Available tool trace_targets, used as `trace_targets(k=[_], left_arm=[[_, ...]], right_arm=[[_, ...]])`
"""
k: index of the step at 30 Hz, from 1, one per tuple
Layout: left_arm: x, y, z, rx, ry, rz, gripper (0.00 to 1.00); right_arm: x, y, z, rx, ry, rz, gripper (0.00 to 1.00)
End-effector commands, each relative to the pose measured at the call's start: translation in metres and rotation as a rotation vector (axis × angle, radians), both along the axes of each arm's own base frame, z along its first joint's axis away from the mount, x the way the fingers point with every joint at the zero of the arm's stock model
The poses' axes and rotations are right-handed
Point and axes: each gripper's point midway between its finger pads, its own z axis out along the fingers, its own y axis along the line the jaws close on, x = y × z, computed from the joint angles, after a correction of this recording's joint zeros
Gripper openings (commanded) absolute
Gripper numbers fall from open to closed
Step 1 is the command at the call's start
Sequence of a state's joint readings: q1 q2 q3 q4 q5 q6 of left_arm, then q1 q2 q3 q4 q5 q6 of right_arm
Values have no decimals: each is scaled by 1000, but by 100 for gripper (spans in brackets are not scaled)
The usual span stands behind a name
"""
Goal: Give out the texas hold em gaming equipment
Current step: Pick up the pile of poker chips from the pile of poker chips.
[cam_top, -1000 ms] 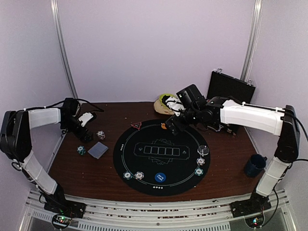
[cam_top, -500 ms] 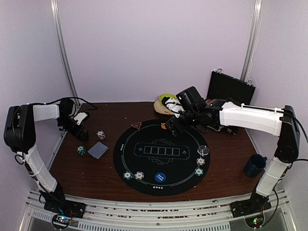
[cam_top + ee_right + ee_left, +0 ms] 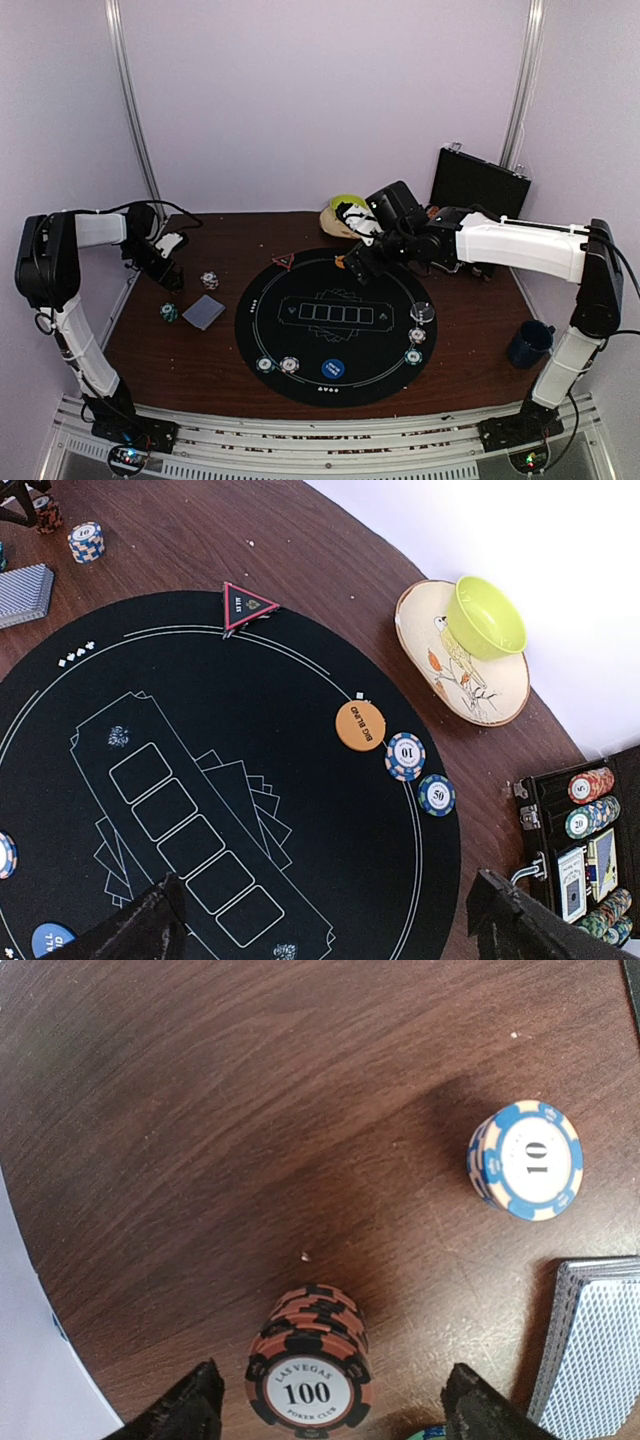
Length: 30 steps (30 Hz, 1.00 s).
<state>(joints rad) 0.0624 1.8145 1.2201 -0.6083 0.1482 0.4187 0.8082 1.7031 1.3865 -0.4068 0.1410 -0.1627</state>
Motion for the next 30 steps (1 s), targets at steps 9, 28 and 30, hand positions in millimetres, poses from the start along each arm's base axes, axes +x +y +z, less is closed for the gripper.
trace_targets(k=[9, 28, 30], left_arm=[[3, 3, -1, -25, 10, 19, 66], [-3, 5, -8, -30, 38, 24, 50], [-4, 5, -8, -30, 38, 25, 48]], right_arm=[[0, -3, 13, 6, -46, -14, 100], [0, -3, 15, 5, -60, -24, 100], [1, -3, 15, 4, -60, -25, 100]])
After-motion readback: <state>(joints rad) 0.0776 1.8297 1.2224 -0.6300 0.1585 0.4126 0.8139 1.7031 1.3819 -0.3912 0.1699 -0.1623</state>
